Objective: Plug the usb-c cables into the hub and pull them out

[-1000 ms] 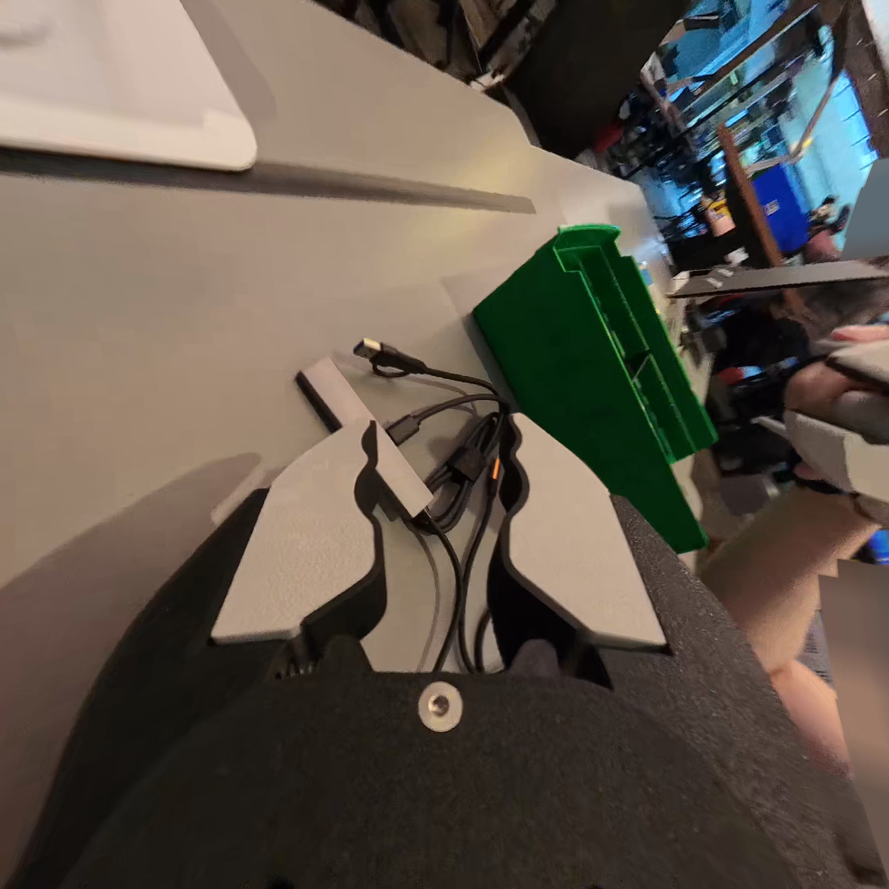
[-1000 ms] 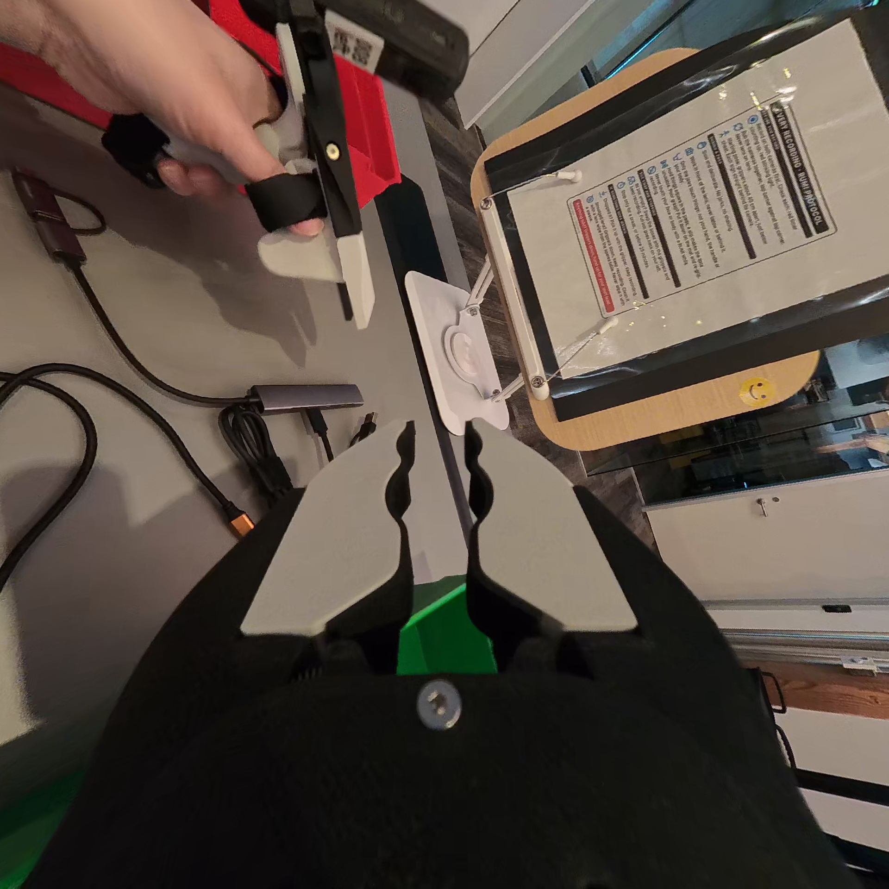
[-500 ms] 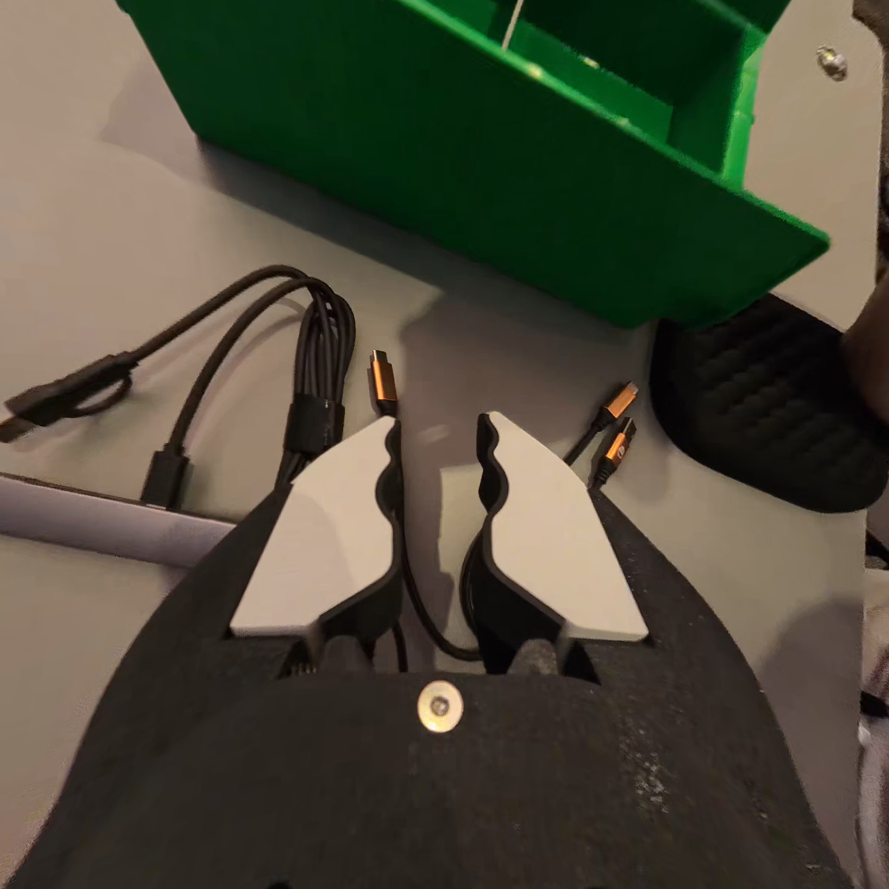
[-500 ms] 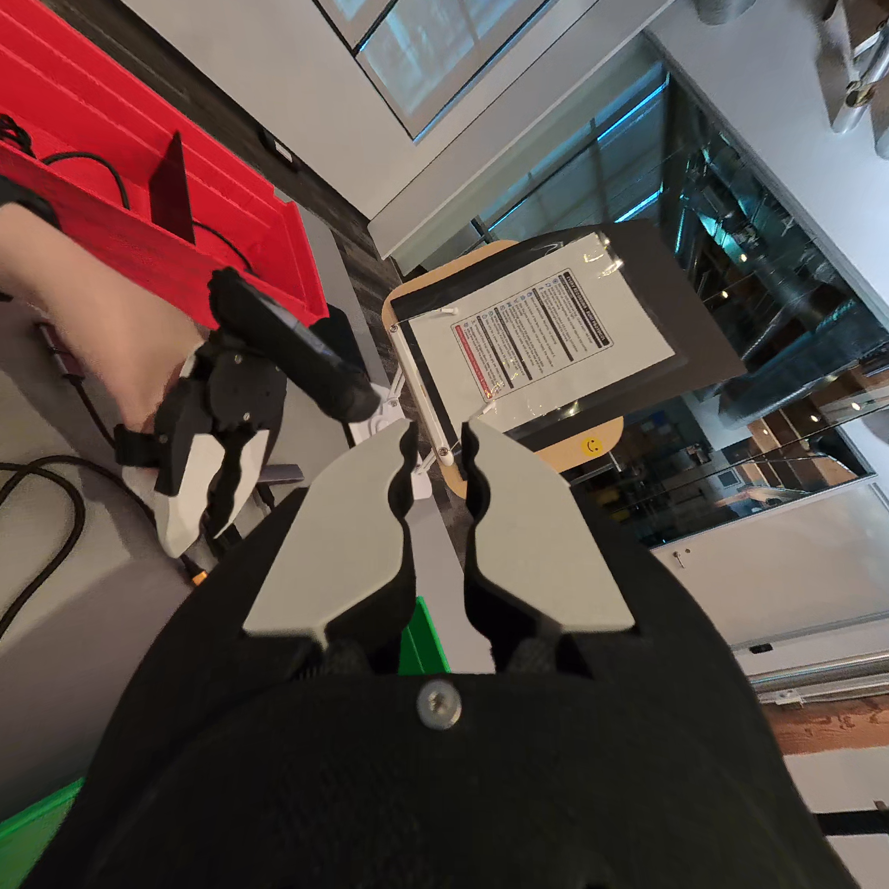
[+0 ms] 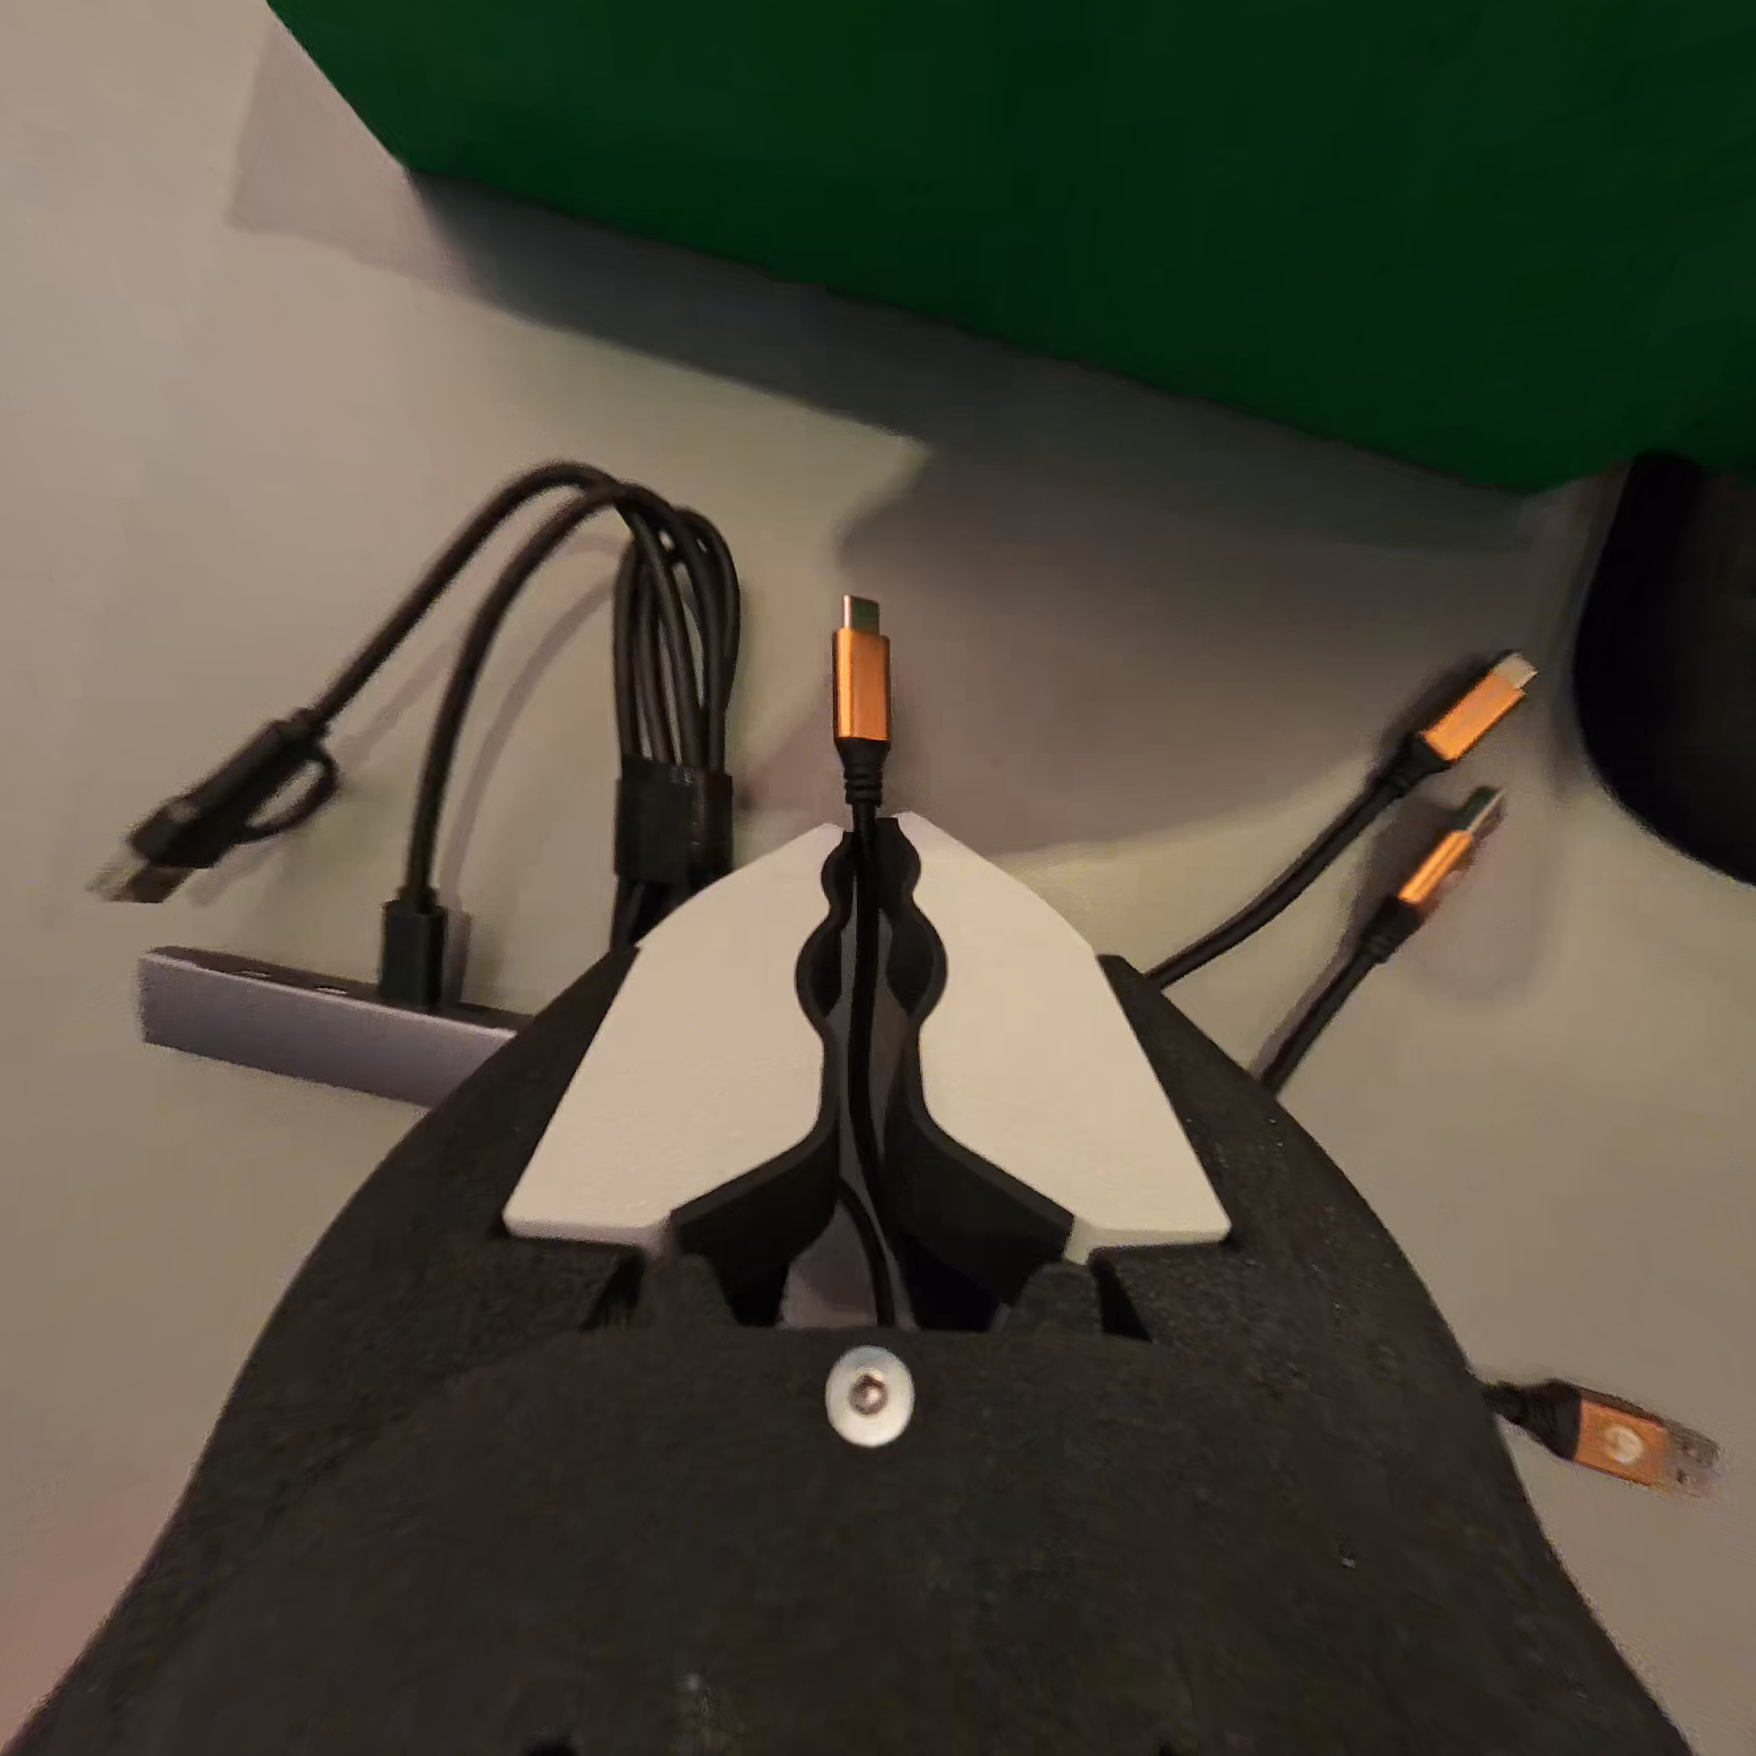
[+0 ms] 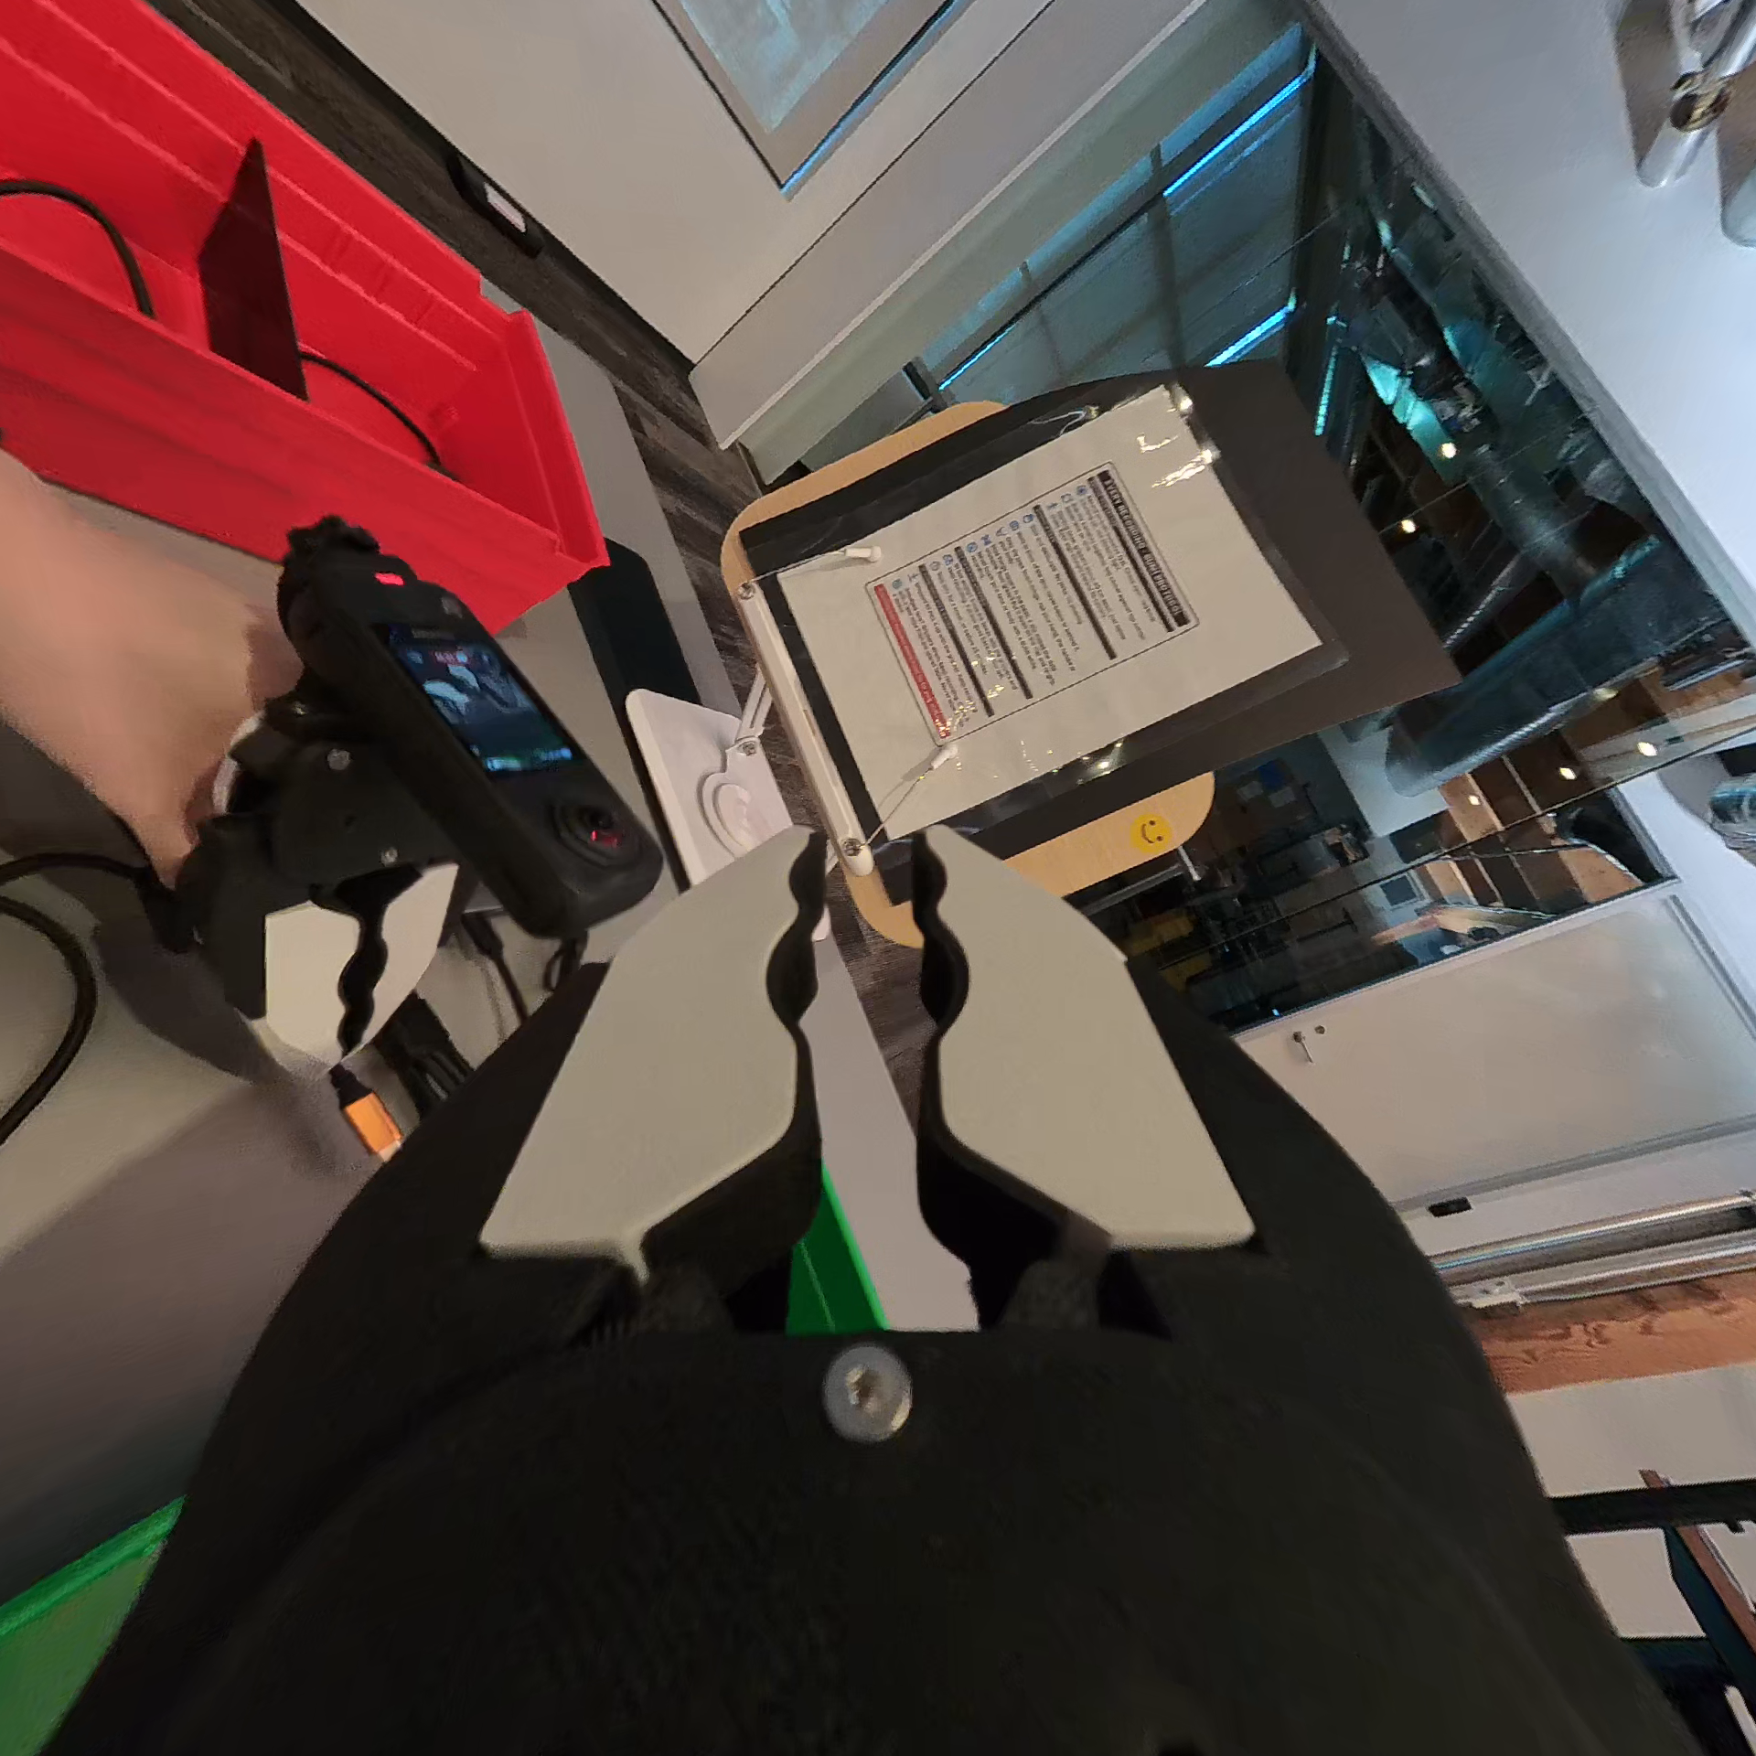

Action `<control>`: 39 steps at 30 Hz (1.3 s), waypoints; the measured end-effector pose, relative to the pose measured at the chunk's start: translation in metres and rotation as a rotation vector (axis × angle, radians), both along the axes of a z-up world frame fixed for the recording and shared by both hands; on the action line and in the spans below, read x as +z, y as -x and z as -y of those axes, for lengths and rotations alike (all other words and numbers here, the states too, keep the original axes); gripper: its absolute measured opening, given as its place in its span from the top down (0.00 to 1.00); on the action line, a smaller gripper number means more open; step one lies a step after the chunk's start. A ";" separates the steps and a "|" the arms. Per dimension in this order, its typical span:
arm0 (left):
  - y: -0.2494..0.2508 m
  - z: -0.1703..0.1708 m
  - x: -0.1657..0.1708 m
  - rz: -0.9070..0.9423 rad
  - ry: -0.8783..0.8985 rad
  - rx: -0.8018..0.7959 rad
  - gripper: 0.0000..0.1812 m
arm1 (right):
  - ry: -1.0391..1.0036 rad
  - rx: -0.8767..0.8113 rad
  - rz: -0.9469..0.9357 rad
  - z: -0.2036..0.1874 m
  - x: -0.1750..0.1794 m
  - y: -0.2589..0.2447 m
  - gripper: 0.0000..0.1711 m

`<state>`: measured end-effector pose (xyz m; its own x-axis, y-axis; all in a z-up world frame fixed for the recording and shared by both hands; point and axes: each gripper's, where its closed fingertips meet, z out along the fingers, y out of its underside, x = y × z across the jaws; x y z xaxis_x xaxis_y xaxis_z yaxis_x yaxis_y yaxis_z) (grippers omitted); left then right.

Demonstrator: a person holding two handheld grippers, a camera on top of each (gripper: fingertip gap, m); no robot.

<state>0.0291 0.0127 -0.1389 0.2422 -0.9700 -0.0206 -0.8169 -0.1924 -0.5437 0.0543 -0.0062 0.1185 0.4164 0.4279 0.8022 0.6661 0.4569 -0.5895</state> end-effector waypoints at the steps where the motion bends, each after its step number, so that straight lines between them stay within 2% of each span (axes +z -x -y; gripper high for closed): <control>1: 0.000 0.000 0.012 0.030 -0.012 0.000 0.98 | -0.019 -0.006 -0.011 0.000 0.004 -0.001 0.90; 6: 0.009 0.000 0.105 0.301 -0.081 0.028 0.98 | -0.150 -0.056 -0.169 0.002 0.038 -0.013 0.90; 9: 0.024 0.004 0.166 0.479 -0.162 0.061 0.98 | -0.108 -0.070 -0.352 0.000 0.053 -0.026 0.87; 12: 0.040 0.016 0.215 0.610 -0.265 0.066 0.98 | 0.039 0.096 -0.572 0.007 0.062 -0.015 0.86; 15: 0.051 0.030 0.249 0.703 -0.348 0.066 0.98 | 0.211 0.348 -0.773 0.023 0.070 0.017 0.88; 18: 0.056 0.040 0.263 0.734 -0.384 0.061 0.98 | 0.400 0.502 -0.834 0.029 0.060 0.052 0.90; 20: 0.058 0.042 0.267 0.744 -0.398 0.066 0.98 | 0.478 0.489 -0.847 0.022 0.049 0.064 0.85; 26: 0.055 0.050 0.271 0.767 -0.376 0.036 0.98 | 0.549 0.530 -0.860 0.019 0.037 0.080 0.86; 27: 0.054 0.050 0.270 0.765 -0.379 0.034 0.98 | 0.569 0.566 -0.852 0.022 0.037 0.083 0.87; 28: 0.053 0.051 0.270 0.767 -0.375 0.027 0.98 | 0.591 0.599 -0.834 0.027 0.035 0.087 0.94; 31: 0.050 0.056 0.263 0.732 -0.337 -0.004 0.98 | 0.628 0.632 -0.803 0.029 0.030 0.090 0.96; 33: 0.051 0.063 0.257 0.693 -0.311 -0.065 0.93 | 0.686 0.661 -0.768 0.032 0.025 0.091 0.96; 36: 0.060 0.080 0.263 0.741 -0.186 -0.130 0.75 | 0.773 0.709 -0.700 0.037 0.015 0.090 0.96; 37: 0.063 0.082 0.268 0.783 -0.146 -0.134 0.73 | 0.792 0.723 -0.659 0.041 0.011 0.091 0.96; 39: 0.067 0.078 0.279 0.869 -0.114 -0.101 0.75 | 0.749 0.713 -0.597 0.043 0.007 0.092 0.96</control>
